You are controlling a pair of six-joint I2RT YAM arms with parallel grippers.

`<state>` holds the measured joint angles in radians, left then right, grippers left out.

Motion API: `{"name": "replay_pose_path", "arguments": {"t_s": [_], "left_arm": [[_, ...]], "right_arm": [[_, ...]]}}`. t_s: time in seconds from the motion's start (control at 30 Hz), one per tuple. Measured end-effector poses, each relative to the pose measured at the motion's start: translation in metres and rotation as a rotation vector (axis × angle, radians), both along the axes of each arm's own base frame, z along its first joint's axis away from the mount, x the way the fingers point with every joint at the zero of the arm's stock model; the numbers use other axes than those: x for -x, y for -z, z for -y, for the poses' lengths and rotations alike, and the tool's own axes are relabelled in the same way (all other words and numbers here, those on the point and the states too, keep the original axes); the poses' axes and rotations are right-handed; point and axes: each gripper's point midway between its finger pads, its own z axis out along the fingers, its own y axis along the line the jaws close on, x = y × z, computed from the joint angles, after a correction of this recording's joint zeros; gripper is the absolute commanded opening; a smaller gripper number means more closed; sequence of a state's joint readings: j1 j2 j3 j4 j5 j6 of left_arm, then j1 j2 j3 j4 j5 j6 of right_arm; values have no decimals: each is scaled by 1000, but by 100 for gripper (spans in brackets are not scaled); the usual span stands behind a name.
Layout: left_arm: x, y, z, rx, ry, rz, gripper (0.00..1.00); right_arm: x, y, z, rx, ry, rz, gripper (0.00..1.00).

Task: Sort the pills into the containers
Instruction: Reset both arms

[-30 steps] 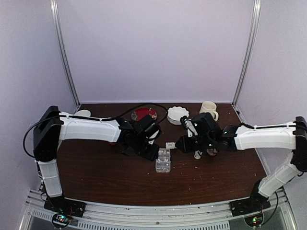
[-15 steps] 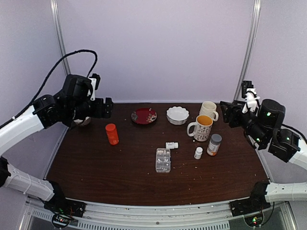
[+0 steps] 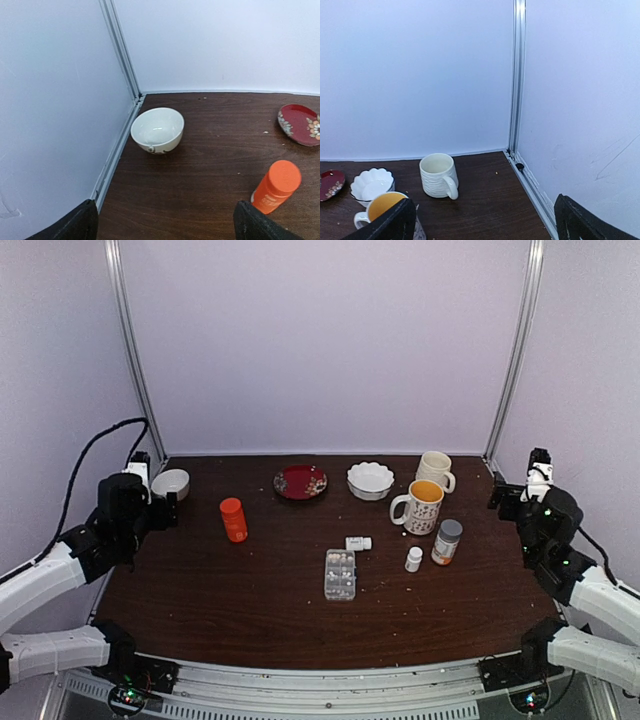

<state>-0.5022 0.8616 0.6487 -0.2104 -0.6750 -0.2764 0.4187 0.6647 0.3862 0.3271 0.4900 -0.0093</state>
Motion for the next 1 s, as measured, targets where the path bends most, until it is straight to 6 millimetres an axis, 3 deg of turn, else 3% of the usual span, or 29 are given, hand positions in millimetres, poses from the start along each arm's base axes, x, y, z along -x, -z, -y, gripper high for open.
{"name": "replay_pose_path", "arguments": {"t_s": [0.13,0.27,0.47,0.63,0.83,1.0], "left_arm": [[-3,28,-31,-35,-53,24,97],[-10,38,-59,-56,-127,50,98],[-24,52,-78,-84,-182,62,97],[-37,65,-79,-100,-169,75,96],[-45,84,-75,-136,-92,92,91],[-59,76,-64,-164,20,151,96]], "right_arm": [[-25,44,19,35,45,-101,100],[-38,92,28,62,61,-198,100],[-52,122,47,31,119,-166,100],[-61,132,57,4,112,-158,100],[-72,111,46,-8,43,-87,100],[-72,108,47,-12,46,-71,100]]}}
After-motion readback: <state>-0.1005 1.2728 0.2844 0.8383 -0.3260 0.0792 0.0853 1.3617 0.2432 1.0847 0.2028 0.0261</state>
